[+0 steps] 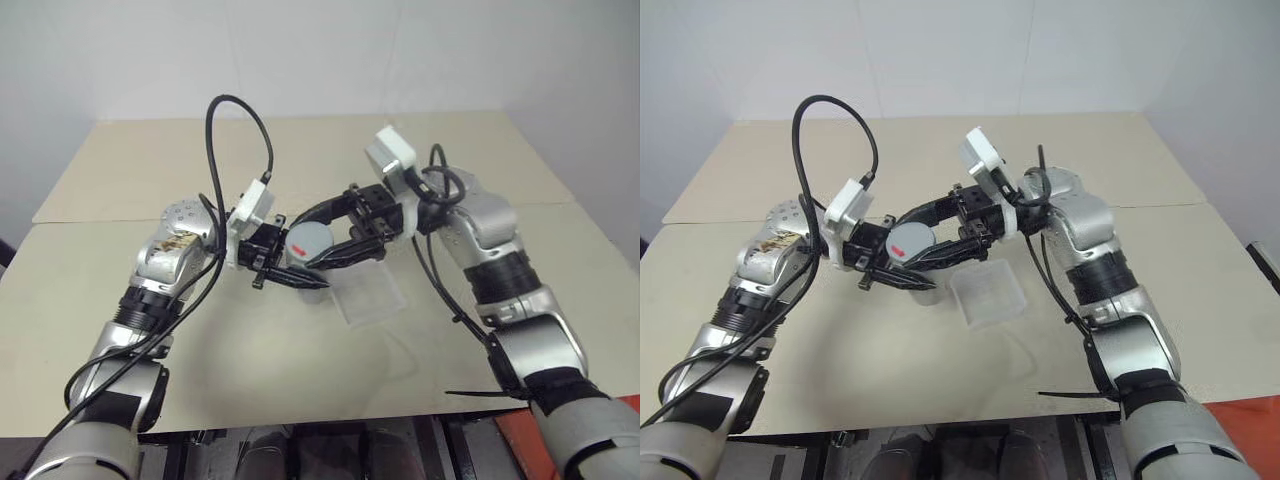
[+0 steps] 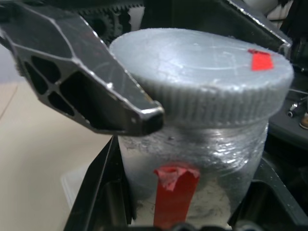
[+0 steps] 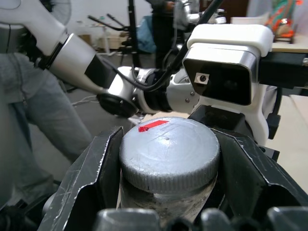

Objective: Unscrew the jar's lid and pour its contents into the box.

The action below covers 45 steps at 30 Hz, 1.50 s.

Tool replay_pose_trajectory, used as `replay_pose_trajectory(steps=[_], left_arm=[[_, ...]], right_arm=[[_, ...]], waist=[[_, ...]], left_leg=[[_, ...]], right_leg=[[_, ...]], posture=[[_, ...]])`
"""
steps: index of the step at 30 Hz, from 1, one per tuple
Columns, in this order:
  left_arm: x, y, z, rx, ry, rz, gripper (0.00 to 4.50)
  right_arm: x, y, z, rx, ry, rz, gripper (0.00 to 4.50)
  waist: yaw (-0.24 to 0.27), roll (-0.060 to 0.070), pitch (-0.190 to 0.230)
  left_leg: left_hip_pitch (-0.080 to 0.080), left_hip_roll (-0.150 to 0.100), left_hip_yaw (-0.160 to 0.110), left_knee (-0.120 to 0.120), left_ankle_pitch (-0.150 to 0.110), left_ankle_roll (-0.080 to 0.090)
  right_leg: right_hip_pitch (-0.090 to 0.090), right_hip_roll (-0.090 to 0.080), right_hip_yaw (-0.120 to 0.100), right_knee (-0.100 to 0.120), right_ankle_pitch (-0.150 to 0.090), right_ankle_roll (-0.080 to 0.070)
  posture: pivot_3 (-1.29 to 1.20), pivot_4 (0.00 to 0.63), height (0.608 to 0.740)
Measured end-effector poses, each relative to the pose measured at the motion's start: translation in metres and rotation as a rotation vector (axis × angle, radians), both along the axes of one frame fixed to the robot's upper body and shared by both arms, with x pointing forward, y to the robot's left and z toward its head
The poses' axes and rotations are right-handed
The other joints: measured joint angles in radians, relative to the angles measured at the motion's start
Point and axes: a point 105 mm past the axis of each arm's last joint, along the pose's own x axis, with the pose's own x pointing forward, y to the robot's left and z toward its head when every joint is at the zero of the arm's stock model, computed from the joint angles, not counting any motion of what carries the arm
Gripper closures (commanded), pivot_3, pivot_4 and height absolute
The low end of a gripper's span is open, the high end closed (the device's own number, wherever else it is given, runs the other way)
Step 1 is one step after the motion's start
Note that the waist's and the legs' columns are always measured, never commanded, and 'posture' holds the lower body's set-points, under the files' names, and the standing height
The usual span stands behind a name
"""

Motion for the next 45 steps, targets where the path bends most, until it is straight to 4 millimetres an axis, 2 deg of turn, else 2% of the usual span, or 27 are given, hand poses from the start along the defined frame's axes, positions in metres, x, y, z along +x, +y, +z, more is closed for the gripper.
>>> replay_pose_trajectory(steps=[2,6,11,16,20,24,31,38,45], left_arm=[[0.002,0.003,-0.001,0.002,0.004,0.011,2.57],[0.003,0.002,0.001,-0.022,0.002,0.020,2.57],[0.020,0.015,0.000,-0.045,0.001,0.186,2.57],[0.032,0.025,-0.011,-0.047,0.026,0.323,2.57],[0.038,0.020,-0.013,-0.069,0.028,0.372,2.57],[0.042,0.016,-0.014,-0.079,0.029,0.401,2.57],[0.042,0.015,-0.014,-0.074,0.025,0.409,2.57],[0.042,0.017,-0.015,-0.071,0.036,0.414,2.57],[0.041,0.020,-0.020,-0.055,0.059,0.428,2.57]], right_arm=[[0.003,0.003,-0.002,0.008,-0.005,-0.003,1.02],[0.007,0.003,-0.006,0.012,-0.019,-0.053,0.01],[0.013,-0.021,-0.012,0.083,-0.053,-0.292,0.01],[0.013,-0.037,-0.002,0.128,-0.086,-0.513,0.01],[0.013,-0.022,0.007,0.146,-0.103,-0.633,0.01],[0.012,0.000,0.001,0.122,-0.071,-0.678,0.01],[0.021,0.017,-0.001,0.102,-0.084,-0.738,0.01],[0.028,0.017,-0.005,0.083,-0.074,-0.775,0.01],[0.027,0.001,-0.013,0.051,-0.064,-0.775,0.01]], waist=[[0.002,0.000,0.000],[0.015,0.000,0.000],[0.014,0.000,0.000],[0.009,0.000,0.000],[0.009,0.000,0.000],[0.011,0.000,0.000],[0.011,0.000,0.000],[0.011,0.000,0.000],[0.010,0.000,0.000]], left_leg=[[0.000,0.000,0.000,0.001,0.000,0.000],[-0.001,0.000,-0.001,0.002,0.000,0.000],[-0.001,0.000,0.000,0.002,0.000,0.000],[0.000,0.000,0.000,0.002,0.001,-0.001],[0.000,0.000,0.000,0.002,0.001,-0.001],[0.000,0.000,0.000,0.002,0.001,-0.001],[0.000,0.000,0.000,0.002,0.001,-0.001],[-0.001,0.000,0.000,0.002,0.001,-0.001],[-0.001,0.000,0.000,0.001,0.001,-0.001]], right_leg=[[0.000,0.000,0.000,0.000,0.000,0.000],[0.000,0.000,-0.001,0.000,0.000,0.000],[0.000,-0.001,-0.001,0.001,0.000,0.000],[0.000,-0.001,-0.001,0.003,0.000,0.000],[-0.001,-0.001,0.000,0.004,0.000,0.000],[-0.001,-0.001,0.000,0.004,0.000,0.000],[-0.001,-0.001,-0.001,0.004,0.000,0.000],[-0.001,-0.001,-0.001,0.004,0.000,0.000],[-0.001,-0.001,-0.001,0.004,0.000,0.000]], posture=[[0.00,0.150,0.740],[0.00,0.150,0.740],[0.00,0.150,0.740],[0.00,0.150,0.740],[0.00,0.150,0.740],[0.00,0.150,0.740],[0.00,0.150,0.740],[0.00,0.150,0.740],[0.00,0.150,0.740]])
